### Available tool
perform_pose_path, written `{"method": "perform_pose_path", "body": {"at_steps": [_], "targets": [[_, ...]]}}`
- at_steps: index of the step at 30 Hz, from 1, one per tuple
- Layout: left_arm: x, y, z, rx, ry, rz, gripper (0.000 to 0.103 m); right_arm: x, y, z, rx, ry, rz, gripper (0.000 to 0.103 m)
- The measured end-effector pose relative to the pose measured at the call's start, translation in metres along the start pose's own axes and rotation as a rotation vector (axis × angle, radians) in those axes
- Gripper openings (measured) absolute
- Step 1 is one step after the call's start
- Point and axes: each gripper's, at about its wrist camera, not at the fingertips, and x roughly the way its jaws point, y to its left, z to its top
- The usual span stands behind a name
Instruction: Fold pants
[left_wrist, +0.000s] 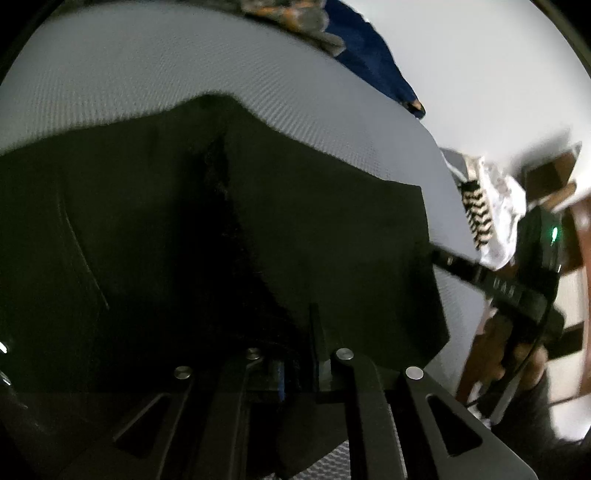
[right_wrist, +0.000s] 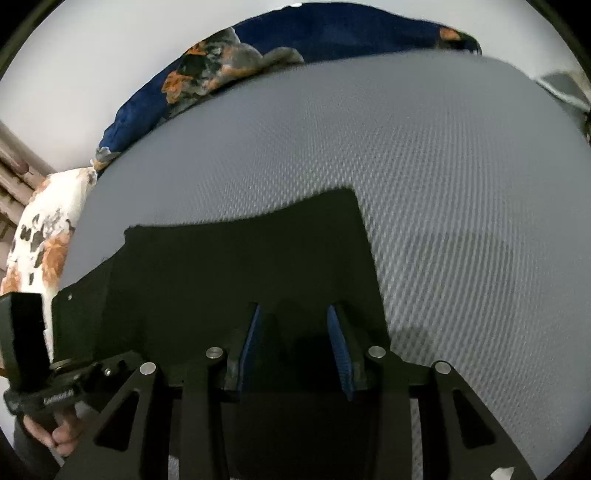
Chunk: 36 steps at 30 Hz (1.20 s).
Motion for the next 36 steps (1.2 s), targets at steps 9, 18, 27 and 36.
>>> {"method": "perform_pose_path", "body": {"at_steps": [9, 18, 27, 36], "targets": [[0.009, -0.004, 0.004, 0.052, -0.018, 0.041, 0.01, 0.021, -0.003, 0.022, -0.005, -0.014, -0.025, 0.037], [-0.015, -0.01, 0.0, 0.1, -0.054, 0.16, 0.047, 0.003, -0.006, 0.0, -0.009, 0.013, 0.007, 0.04], [-0.02, -0.005, -0.039, 0.169, -0.037, 0.21, 0.049, -0.012, 0.0, -0.05, -0.012, 0.063, 0.049, 0.04], [-0.024, -0.004, -0.053, 0.156, -0.076, 0.22, 0.05, -0.013, 0.021, -0.075, -0.059, 0.05, 0.019, 0.048]]}}
